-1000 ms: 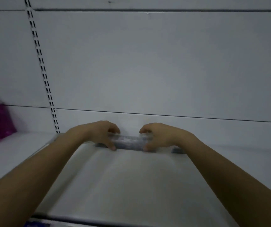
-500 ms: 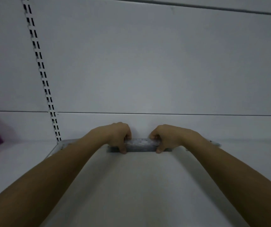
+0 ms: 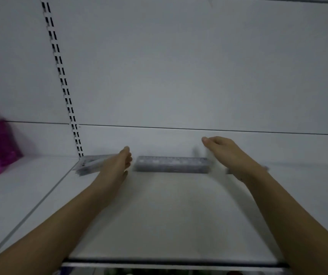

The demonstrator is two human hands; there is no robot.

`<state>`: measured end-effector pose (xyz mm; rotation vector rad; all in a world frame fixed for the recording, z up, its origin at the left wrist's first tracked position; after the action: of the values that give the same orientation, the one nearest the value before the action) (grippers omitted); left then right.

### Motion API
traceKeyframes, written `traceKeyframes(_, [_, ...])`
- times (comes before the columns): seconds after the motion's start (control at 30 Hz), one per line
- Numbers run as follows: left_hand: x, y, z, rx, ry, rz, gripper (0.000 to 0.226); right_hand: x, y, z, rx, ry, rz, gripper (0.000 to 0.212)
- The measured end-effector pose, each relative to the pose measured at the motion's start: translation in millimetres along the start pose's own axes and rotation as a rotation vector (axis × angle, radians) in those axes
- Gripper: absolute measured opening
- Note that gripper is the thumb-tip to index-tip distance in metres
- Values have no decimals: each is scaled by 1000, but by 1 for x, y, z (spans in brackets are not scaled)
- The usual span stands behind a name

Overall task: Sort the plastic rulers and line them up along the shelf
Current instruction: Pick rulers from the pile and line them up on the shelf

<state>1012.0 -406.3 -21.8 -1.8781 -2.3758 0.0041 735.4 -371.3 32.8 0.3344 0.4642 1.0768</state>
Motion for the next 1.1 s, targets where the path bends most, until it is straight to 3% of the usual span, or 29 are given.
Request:
traceKeyframes(0.13, [-3, -1, 13, -119, -41, 17, 73, -4, -15, -15, 26, -79, 10, 64])
traceKeyframes(0.37, [-2, -21, 4, -205, -22, 1, 78, -5, -32, -33, -86, -222, 45, 66])
traceKeyframes(0.57, [-4, -30, 2, -347, -52, -40, 67, -7, -32, -39, -106, -262, 12, 54])
traceKeyframes(0.7, [-9, -27, 4, -264, 13, 3, 54, -9, -34, -41, -150, -300, 21, 48])
traceKeyframes(0.8, [-9, -25, 5, -264, 19, 17, 63, -11, -35, -43, -174, -335, 0, 49])
traceKeyframes(0.87, [-7, -25, 5, -260, 32, 44, 57, -11, -35, -42, -171, -338, 5, 49])
traceKeyframes(1.0, [-1, -24, 1, -371, -41, 101, 50, -9, -29, -37, 27, -176, 82, 49])
traceKeyframes(1.1, [-5, -19, -22, -707, -350, 93, 65, -13, -14, -19, 224, 158, 96, 39])
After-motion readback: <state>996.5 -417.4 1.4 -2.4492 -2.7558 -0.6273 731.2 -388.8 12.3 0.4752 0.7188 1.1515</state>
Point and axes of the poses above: each hand's wrist, its own x-axis away from the middle knuckle, its own y-axis out of the back of the hand, z = x × y, the point moved 2 cm from there along -x, towards the middle knuckle, and after that the axes turned 14 degrees about -z, right-handed, at the moved point
